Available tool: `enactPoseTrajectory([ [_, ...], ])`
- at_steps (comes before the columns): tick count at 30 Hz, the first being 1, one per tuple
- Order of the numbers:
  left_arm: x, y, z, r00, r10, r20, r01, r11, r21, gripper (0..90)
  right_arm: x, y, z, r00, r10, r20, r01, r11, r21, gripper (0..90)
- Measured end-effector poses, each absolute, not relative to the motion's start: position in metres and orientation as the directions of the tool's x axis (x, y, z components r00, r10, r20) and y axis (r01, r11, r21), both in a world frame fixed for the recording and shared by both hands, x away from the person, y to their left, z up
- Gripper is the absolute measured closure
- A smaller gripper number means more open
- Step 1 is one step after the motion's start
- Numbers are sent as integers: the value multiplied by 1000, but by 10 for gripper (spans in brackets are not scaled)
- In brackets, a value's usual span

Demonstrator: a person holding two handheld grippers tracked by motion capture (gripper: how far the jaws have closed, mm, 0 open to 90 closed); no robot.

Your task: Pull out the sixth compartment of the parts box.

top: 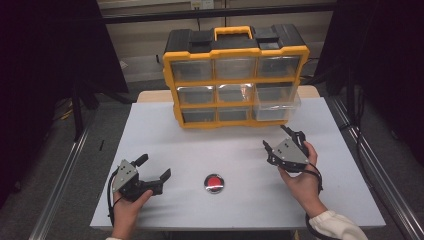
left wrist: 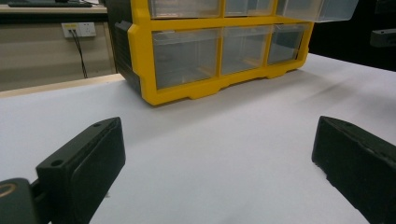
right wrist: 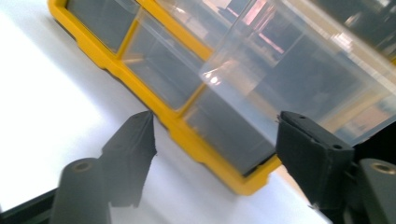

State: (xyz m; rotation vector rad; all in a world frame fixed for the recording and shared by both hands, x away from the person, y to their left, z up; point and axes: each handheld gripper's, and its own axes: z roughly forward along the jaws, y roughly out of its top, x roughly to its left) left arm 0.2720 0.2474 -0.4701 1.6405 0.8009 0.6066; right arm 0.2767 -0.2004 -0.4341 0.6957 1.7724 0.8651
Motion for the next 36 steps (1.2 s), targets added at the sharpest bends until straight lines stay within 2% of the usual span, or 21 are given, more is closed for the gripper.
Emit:
enactPoseTrajectory([
  [12,272,248,-469,631,775,-27,177,-111,978,27,275,-194,-447,-467,843,-266,159,375,913,131],
  [36,272,248,-469,630,776,-28,178,-109,978,26,274,-152,-463,-682,731,-20,269,276,923,58],
])
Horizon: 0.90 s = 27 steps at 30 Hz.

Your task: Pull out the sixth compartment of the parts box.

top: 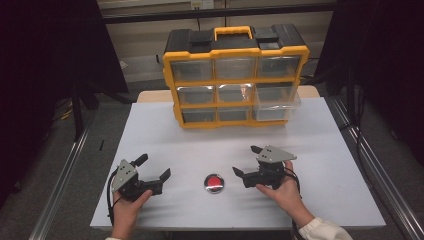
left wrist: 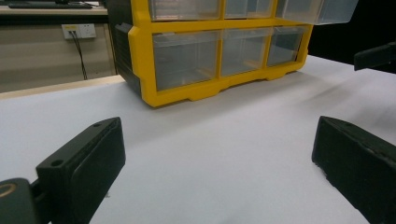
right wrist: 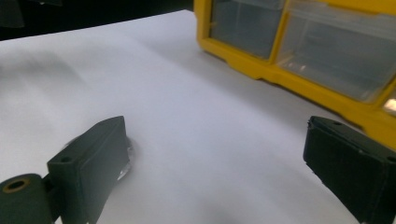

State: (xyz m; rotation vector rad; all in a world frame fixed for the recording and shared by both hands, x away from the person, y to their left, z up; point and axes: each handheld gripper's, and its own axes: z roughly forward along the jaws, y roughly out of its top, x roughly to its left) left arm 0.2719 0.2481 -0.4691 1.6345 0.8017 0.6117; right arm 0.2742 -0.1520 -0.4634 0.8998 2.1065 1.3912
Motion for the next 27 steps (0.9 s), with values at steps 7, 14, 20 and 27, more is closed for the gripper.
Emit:
enactPoseTrajectory([
  [7,272,249,-469,630,776,-24,173,-110,979,27,276,-137,-468,-725,689,5,294,303,906,60],
  [14,272,249,-469,627,778,-41,177,-91,980,27,278,-124,-473,-762,646,39,322,326,889,66],
  [20,272,250,-468,630,776,-31,176,-104,979,27,279,-114,-478,-789,611,61,340,352,872,89],
  [27,272,250,-468,628,778,-41,182,-96,979,27,282,-104,-481,-814,576,80,354,382,853,118],
])
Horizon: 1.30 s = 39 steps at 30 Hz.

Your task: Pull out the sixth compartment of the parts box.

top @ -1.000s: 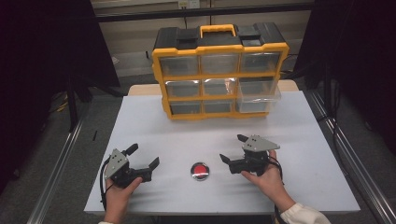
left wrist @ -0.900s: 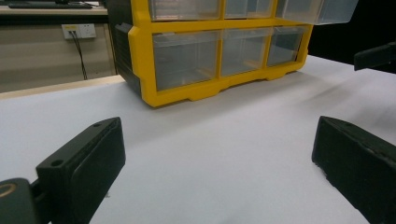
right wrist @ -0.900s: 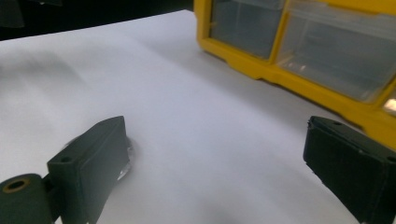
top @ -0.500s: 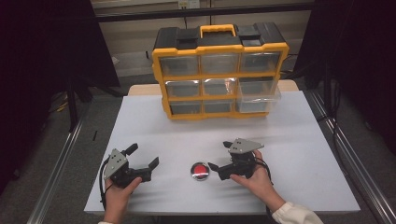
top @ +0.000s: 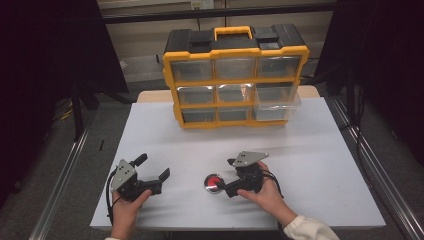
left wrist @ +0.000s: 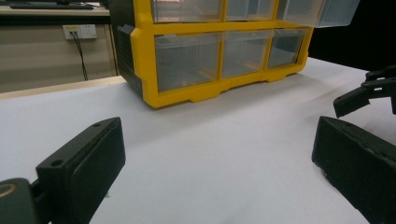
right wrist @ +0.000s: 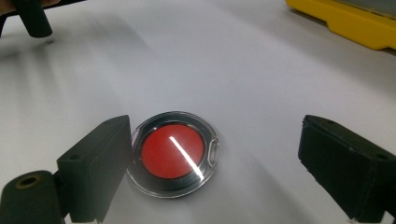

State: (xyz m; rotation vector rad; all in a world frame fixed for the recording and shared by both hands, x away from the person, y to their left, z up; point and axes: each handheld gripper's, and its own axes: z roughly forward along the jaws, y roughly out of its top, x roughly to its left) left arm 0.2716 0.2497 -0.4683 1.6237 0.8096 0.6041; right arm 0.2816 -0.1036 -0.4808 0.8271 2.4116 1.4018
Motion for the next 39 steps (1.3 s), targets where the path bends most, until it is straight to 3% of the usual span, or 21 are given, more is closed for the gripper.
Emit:
enactPoseTrajectory([
  [14,272,250,-468,628,777,-40,182,-96,979,27,281,-87,-487,-849,518,103,376,458,806,225],
  [39,272,249,-469,630,776,-37,182,-101,978,27,282,-71,-490,-882,468,51,344,568,747,248],
])
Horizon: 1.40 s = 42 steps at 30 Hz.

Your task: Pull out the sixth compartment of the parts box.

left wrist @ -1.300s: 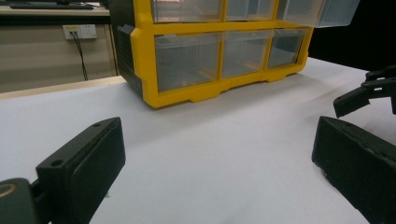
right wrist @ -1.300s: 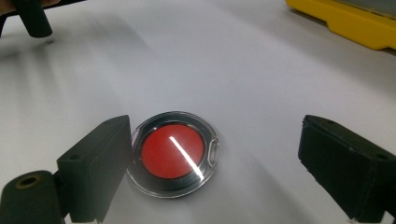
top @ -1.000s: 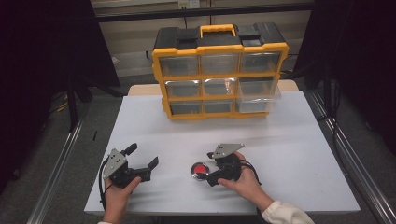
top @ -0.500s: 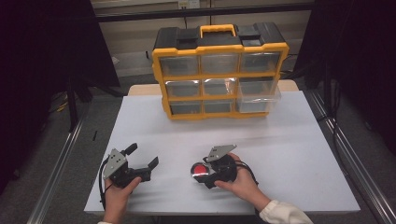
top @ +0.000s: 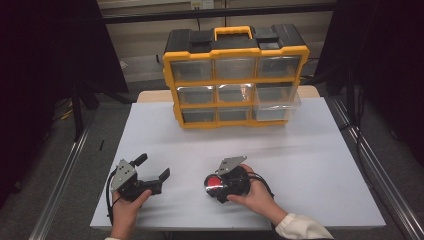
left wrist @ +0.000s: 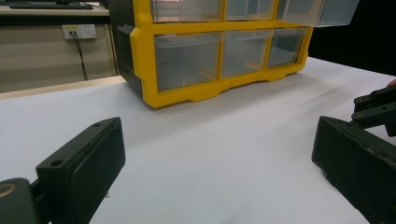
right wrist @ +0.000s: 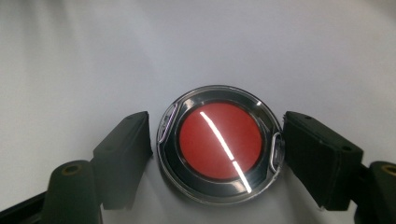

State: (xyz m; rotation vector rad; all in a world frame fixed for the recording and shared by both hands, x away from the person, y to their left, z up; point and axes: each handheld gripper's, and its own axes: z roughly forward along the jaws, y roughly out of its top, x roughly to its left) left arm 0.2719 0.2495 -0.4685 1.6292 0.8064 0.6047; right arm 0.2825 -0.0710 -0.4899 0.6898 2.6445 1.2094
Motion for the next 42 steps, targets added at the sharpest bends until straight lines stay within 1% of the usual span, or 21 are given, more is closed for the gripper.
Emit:
enactPoseTrajectory([
  [5,272,250,-468,632,774,-32,181,-107,978,27,282,-70,-489,-877,479,41,348,573,742,299],
  [6,272,250,-468,632,774,-32,182,-108,977,27,283,-71,-489,-883,468,37,338,580,741,299],
  [17,272,250,-468,633,773,-41,180,-95,979,27,284,-70,-487,-883,466,49,349,585,732,300],
  [19,272,250,-468,629,777,-40,180,-94,979,27,285,-70,-486,-887,460,31,335,598,728,300],
  [36,272,250,-468,629,776,-47,181,-87,980,27,290,-80,-475,-882,455,121,400,590,701,301],
  [42,272,250,-468,630,775,-44,181,-92,979,27,293,-87,-466,-878,462,126,408,584,701,300],
])
